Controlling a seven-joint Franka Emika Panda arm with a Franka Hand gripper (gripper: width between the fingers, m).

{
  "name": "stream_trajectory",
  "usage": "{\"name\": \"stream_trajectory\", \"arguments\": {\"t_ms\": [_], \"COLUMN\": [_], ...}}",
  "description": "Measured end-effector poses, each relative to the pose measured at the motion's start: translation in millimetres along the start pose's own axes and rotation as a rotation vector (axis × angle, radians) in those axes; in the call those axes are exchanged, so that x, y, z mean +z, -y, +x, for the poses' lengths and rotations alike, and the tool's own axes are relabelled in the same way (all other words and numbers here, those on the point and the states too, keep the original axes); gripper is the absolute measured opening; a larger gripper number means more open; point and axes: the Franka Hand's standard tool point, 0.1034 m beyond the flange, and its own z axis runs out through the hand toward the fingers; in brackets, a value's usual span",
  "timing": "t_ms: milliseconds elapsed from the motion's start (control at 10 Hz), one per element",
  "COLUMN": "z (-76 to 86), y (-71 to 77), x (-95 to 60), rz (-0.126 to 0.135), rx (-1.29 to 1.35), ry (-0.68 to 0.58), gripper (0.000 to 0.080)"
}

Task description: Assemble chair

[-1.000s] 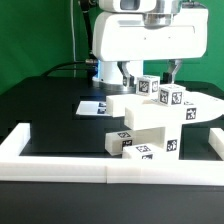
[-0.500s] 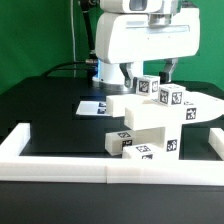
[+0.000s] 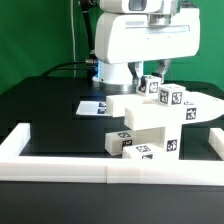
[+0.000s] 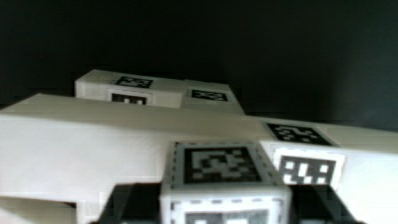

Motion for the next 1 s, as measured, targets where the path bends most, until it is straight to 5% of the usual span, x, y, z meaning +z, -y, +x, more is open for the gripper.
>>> {"name": "stream_trajectory", "arguments": {"t_ms": [1000], "z": [0.8], "y": [1.6], "x": [0.3], "rz": [0.003], "rx": [0.633], "ry": [0.0], "gripper": [0.0287]}}
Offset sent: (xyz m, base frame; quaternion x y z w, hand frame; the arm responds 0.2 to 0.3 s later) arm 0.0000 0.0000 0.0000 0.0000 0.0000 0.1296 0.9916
